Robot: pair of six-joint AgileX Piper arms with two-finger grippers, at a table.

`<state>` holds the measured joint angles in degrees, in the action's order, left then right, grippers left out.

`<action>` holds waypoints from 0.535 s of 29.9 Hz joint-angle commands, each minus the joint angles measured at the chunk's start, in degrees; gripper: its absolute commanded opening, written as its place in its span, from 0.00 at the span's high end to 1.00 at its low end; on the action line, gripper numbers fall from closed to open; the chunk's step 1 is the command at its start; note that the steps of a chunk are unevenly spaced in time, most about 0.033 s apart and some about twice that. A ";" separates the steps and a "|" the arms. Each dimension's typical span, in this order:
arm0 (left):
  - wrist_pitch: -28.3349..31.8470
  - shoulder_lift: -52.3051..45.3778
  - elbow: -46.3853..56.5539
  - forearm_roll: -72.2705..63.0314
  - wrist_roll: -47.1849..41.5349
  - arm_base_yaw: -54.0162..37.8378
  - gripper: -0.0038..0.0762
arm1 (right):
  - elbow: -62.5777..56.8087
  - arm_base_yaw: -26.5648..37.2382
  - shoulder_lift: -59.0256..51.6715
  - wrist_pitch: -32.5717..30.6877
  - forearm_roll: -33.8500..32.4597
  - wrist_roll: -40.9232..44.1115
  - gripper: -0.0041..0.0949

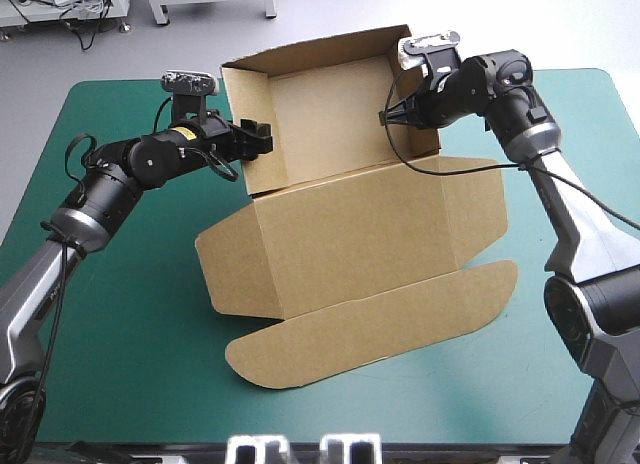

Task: Fold the box

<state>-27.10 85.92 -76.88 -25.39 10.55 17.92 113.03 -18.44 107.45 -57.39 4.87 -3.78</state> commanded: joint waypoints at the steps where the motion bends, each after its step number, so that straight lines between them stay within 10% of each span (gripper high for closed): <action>1: 0.79 -2.01 -2.09 0.11 -3.03 0.96 0.50 | 1.66 -0.93 -1.84 2.47 0.26 2.70 0.98; 11: -0.95 -1.57 -4.67 3.82 -4.05 0.96 0.93 | 1.66 -0.93 -0.01 3.41 0.64 3.78 0.98; 16: -4.29 1.57 -4.76 6.22 -4.30 0.96 0.96 | 1.66 -0.93 -0.01 3.00 4.24 3.20 0.98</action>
<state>-29.20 88.24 -79.39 -16.38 4.18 17.74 113.03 -19.06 110.04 -59.22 5.92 1.10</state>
